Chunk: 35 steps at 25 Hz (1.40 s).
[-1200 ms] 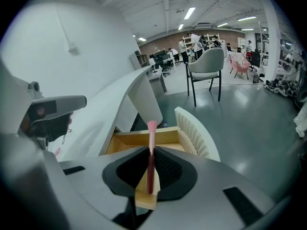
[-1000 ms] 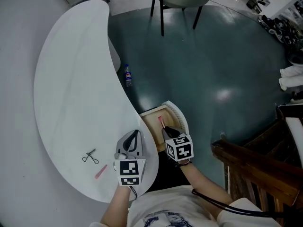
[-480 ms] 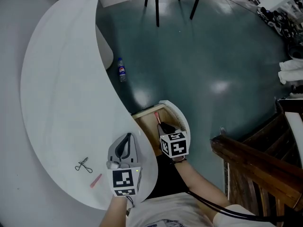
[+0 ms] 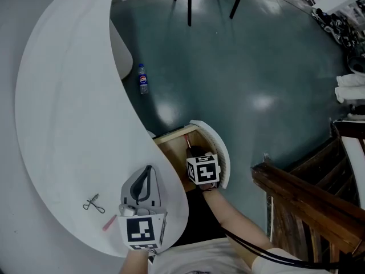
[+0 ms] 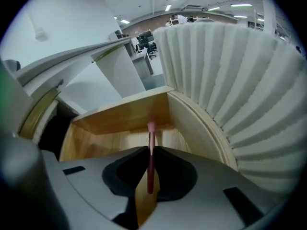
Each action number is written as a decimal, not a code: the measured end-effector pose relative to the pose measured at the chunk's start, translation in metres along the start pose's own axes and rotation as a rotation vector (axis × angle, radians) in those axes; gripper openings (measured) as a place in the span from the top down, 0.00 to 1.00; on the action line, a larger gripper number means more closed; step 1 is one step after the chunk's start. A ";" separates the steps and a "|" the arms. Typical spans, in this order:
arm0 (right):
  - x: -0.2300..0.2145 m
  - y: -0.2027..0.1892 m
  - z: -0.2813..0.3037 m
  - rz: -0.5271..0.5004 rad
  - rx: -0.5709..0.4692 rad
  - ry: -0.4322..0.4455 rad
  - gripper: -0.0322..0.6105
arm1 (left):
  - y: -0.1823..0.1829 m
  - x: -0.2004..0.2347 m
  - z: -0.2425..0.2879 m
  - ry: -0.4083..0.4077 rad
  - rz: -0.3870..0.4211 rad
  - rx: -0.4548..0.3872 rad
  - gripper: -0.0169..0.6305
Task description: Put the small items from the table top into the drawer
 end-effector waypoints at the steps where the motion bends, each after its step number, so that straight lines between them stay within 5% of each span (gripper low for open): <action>1: -0.002 0.000 0.003 -0.001 0.008 -0.007 0.86 | 0.000 0.000 0.000 -0.001 -0.002 -0.001 0.94; 35: -0.002 -0.005 0.015 -0.080 0.001 -0.017 0.86 | -0.009 -0.011 -0.018 0.009 -0.030 -0.002 0.94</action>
Point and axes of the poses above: the fingertips, and each gripper's own axes: z forward along the fingers, x to its left, y out of its top, the point moved 2 cm from there along -z, backward along the fingers, and after that the axes turned 4 degrees about z, right-handed, at the moved point
